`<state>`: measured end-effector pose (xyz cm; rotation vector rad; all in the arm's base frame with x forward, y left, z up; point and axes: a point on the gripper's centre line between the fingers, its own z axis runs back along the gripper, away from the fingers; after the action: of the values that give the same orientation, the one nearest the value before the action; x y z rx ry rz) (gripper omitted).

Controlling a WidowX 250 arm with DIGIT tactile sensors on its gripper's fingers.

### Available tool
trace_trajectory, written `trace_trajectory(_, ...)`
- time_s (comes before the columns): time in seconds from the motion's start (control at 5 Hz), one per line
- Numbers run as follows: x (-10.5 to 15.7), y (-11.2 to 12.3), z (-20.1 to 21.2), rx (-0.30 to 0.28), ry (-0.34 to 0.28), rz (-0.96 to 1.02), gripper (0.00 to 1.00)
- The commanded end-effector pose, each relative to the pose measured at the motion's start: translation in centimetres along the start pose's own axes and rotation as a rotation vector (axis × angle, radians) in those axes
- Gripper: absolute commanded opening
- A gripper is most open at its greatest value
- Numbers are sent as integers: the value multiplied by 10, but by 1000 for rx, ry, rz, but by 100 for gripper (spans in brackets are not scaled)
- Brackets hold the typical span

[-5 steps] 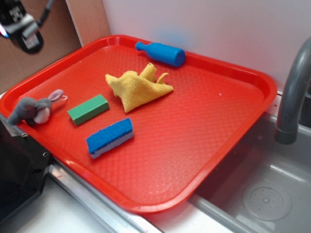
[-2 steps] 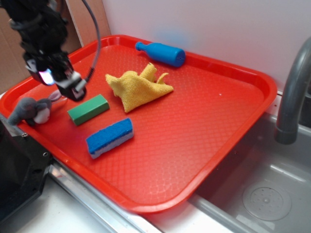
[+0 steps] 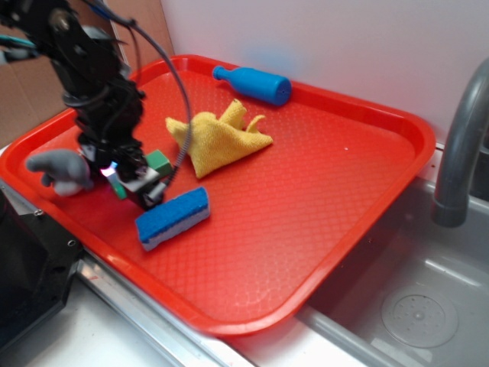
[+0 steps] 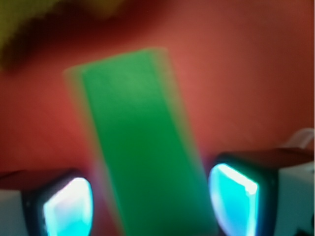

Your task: Grab the green block.

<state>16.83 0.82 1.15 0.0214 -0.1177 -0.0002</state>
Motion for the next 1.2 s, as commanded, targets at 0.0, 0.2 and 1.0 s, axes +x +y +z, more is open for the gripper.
trace_trajectory(0.0, -21, -2, -15, -29, 34, 14, 0)
trace_trajectory(0.2, -22, 0, 0, 13, 65, 30, 0)
trace_trajectory(1.0, 33, -31, 166, -65, 108, 155, 0)
